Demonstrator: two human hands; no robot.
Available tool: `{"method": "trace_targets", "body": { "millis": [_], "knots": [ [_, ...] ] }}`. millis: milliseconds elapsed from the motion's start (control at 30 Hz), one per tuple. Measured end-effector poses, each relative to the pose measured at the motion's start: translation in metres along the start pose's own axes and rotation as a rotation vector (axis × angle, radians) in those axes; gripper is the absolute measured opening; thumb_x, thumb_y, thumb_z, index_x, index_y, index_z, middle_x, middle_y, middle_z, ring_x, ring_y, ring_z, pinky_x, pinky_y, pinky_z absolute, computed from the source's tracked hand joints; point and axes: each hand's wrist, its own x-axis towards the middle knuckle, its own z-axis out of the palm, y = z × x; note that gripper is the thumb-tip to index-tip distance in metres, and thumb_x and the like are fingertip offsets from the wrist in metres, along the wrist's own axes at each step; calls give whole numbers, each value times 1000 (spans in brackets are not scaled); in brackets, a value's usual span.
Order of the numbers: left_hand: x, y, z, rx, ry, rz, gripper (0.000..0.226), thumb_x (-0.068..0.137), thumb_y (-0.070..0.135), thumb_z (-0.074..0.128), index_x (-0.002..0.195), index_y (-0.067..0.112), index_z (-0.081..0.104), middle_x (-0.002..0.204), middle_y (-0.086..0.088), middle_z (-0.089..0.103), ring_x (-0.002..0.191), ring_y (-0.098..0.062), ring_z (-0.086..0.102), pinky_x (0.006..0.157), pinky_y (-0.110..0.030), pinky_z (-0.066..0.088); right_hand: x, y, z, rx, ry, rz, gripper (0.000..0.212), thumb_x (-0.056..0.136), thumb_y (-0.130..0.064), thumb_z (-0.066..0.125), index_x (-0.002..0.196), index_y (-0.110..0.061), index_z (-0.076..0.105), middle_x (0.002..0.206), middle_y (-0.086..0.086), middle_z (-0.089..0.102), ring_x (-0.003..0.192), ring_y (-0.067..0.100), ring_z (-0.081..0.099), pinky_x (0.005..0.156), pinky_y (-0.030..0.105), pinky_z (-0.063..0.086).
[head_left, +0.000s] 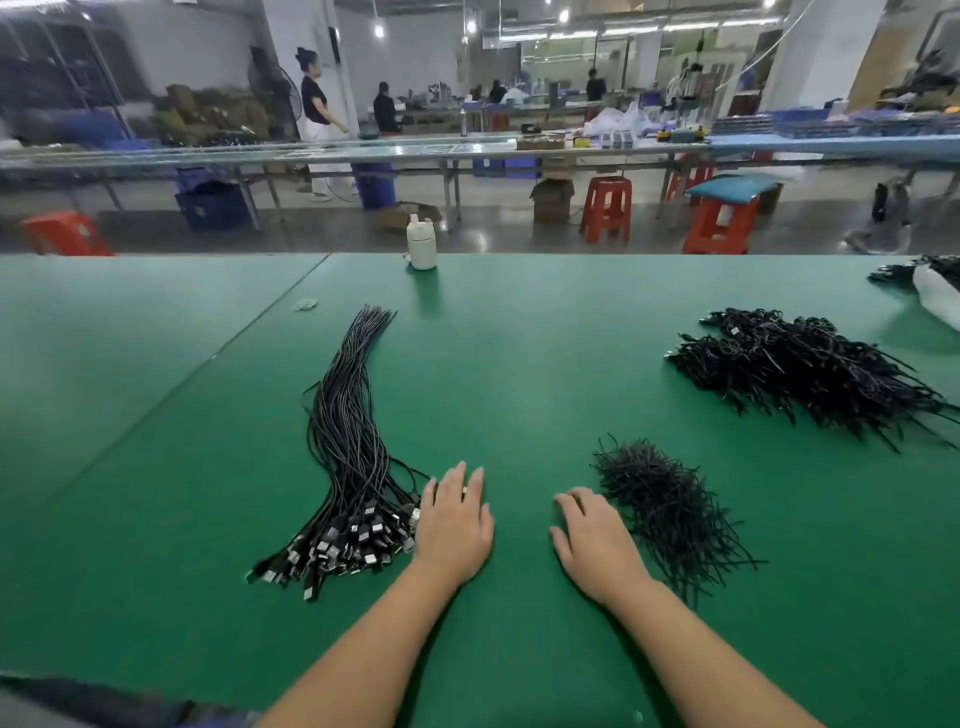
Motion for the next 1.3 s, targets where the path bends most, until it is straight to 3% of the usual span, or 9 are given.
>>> {"method": "trace_targets", "body": {
  "millis": [167,367,667,833,933,1033,1133,1200,1300],
  "knots": [
    [-2,-5,11,-63,67,-18,45,97,30,37,134,9,53,134,-7,56,126,-22,48,112,-36,34,-5,5,23,-75,192,-65,25,90,-31,61,110,-17,65,111,-1,62,101,20,57,85,33,50],
    [14,-15,1,-82,-75,-19,27,93,9,45,117,8,57,120,-4,52,116,-19,47,97,-28,44,-4,6,26,-82,257,-73,23,88,-32,63,106,-18,65,107,-3,62,98,19,56,83,32,50],
    [37,-8,-37,-5,-43,72,29,103,31,46,97,10,66,98,-2,54,90,-22,57,71,-29,40,-5,2,19,-46,207,-50,24,88,-33,66,107,-18,66,108,-3,62,99,20,57,83,33,52],
    [23,49,-66,-705,-59,2,19,94,28,63,90,16,76,85,0,65,78,-15,66,76,-26,52,1,1,7,176,92,-18,37,94,-18,57,131,-16,59,137,-3,55,129,17,46,111,35,35],
    [20,74,-86,-1353,-147,-190,16,94,10,64,81,9,73,78,-6,71,69,-15,73,64,-26,60,12,-19,-17,1049,10,196,45,96,2,46,138,-11,55,144,1,53,138,14,42,120,37,26],
    [25,73,-98,-1535,-110,-298,16,95,11,63,83,6,71,75,-5,72,67,-23,72,63,-31,61,18,-30,-38,1485,-18,276,40,105,-16,35,106,-2,73,108,5,74,110,18,65,105,38,42],
    [28,61,-99,-1499,-25,-274,15,95,17,63,86,11,74,82,-3,75,76,-24,71,75,-30,59,15,-33,-46,1454,-28,283,46,107,-25,34,80,-7,66,59,2,51,66,22,55,81,40,45],
    [27,54,-93,-1448,-25,-221,16,96,26,63,94,15,75,93,-1,76,95,-20,70,90,-32,55,12,-36,-47,1384,7,271,40,107,-25,37,76,-11,59,55,-4,36,59,17,40,73,37,42],
    [19,53,-83,-1618,-278,-176,40,89,52,62,110,19,70,112,-1,73,111,-17,66,99,-35,50,9,-45,-52,1376,32,272,36,107,-23,38,74,-14,52,57,-7,31,57,12,31,62,30,34]
  ]
}}
